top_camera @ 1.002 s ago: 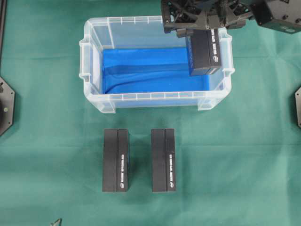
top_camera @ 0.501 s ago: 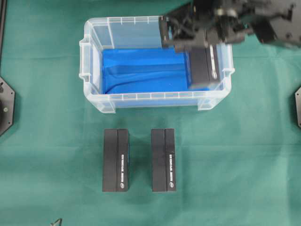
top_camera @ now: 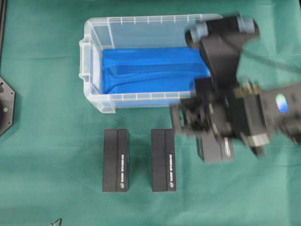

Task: Take the box out of the case with the right arm.
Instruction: 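Carry the box forward to the cloth right of the other boxes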

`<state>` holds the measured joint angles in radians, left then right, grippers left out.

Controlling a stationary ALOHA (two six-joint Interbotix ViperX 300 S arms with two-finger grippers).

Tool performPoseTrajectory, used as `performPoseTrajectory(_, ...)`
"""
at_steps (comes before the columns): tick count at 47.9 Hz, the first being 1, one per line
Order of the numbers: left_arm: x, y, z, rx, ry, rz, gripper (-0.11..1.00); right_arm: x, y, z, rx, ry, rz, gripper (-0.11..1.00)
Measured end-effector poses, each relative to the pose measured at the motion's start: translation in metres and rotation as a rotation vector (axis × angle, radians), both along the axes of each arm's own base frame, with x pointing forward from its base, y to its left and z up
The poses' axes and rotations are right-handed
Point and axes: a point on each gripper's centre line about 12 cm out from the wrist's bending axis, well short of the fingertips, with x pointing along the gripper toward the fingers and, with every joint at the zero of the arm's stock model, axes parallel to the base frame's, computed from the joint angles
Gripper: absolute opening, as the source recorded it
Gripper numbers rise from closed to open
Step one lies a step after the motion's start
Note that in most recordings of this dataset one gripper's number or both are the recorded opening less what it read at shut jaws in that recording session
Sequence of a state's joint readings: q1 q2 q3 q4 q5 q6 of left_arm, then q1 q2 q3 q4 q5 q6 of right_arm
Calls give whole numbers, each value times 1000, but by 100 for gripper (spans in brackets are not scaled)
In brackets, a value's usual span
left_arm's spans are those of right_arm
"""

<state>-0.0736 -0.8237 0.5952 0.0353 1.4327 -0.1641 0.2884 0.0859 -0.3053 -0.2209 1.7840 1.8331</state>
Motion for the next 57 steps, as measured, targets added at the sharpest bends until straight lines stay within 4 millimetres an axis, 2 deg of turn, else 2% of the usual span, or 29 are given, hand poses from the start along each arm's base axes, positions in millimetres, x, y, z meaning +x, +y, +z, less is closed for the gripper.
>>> performPoseTrajectory(5,0,0,0,0,0,0,2,-6,23,0,4,-12,3,65)
performPoseTrajectory(11,0,0,0,0,0,0,2,-11,39,0,8,-22,-1,65)
performPoseTrajectory(21,0,0,0,-1,0,0,2,-12,39,0,5,-23,-3,65)
performPoseTrajectory(26,0,0,0,0,2,-2,2,-11,38,-9,1,-6,-10,65)
performPoseTrajectory(33,0,0,0,0,2,0,2,-5,43,-35,27,-19,-19,65)
performPoseTrajectory(40,0,0,0,0,2,0,2,0,50,-76,85,-50,-33,65)
performPoseTrajectory(48,0,0,0,1,2,-1,2,-4,54,-118,129,-47,-57,65)
performPoseTrajectory(57,0,0,-1,1,5,-1,2,-14,50,-145,122,-13,-65,65)
